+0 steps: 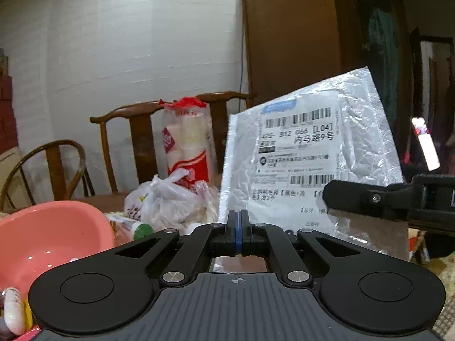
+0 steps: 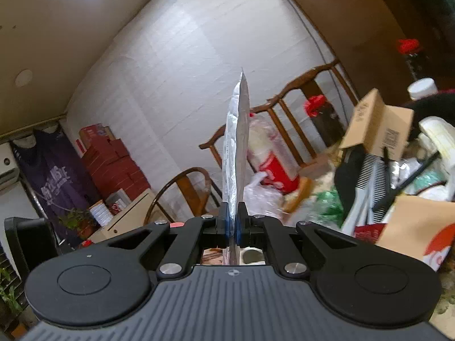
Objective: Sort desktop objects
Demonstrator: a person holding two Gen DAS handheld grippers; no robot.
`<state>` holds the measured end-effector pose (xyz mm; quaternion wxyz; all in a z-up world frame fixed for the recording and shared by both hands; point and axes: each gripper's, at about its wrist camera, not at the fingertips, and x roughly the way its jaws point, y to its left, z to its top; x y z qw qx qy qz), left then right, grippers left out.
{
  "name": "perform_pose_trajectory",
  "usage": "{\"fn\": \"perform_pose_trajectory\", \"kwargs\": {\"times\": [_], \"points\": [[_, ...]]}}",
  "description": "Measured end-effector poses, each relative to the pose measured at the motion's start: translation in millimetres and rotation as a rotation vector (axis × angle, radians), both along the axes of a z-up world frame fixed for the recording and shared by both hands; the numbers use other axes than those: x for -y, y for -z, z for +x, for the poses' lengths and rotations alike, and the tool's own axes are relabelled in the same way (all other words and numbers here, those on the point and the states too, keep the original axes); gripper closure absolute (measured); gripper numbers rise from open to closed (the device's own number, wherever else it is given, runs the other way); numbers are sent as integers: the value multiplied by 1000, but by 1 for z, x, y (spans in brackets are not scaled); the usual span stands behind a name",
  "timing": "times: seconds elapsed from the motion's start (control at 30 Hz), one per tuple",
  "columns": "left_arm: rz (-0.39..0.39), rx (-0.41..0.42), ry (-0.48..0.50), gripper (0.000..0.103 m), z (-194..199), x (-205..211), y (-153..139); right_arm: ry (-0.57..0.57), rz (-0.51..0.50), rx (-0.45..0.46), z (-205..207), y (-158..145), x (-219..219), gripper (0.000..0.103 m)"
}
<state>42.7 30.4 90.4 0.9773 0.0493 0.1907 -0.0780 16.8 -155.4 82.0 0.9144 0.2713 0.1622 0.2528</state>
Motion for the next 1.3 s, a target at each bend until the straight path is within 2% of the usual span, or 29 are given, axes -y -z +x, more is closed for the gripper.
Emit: {"fn": "perform_pose_trajectory", "kwargs": {"times": [0.07,0.1,0.13,0.2,0.37,0.43,0.53,0.57,0.6,0.63,0.67,0.77,0.9,1.13,1.23,1.3], "points": [[-24,-18,7,63,-2,-7,-1,0,-9,8,-3,-4,-3,98],[-37,-29,7,26,-3,-10,2,3,-8,6,-3,-4,-2,98],[-57,-29,-2,1,-5,-15,6,8,-8,2,-3,-3,0,98],[-87,-7,-30,0,-10,-23,17,30,-6,-30,1,7,8,98],[-121,-133,-64,0,6,-37,35,55,92,-157,16,48,37,98],[-135,-168,-76,0,15,-40,40,76,98,-186,20,60,48,98],[-128,-197,-67,0,23,-35,50,142,57,-238,24,74,60,89],[-114,-198,-61,0,24,-31,52,161,55,-252,25,78,64,71],[-100,-199,-52,0,24,-27,54,166,63,-270,25,81,68,41],[-86,-196,-38,0,23,-21,56,164,83,-294,26,85,74,30],[-69,-193,-21,0,25,-15,57,165,105,-305,24,88,79,26],[-26,-190,-8,0,34,1,58,136,152,-316,22,94,88,27],[-48,-201,-1,0,50,4,56,101,185,-329,25,97,93,27],[-94,-198,-31,0,73,-15,48,70,175,-325,32,100,94,27],[-139,-195,-52,0,76,-27,44,63,179,-323,35,102,97,32],[-142,-187,-52,0,75,-31,41,60,180,-320,37,104,100,39]]}}
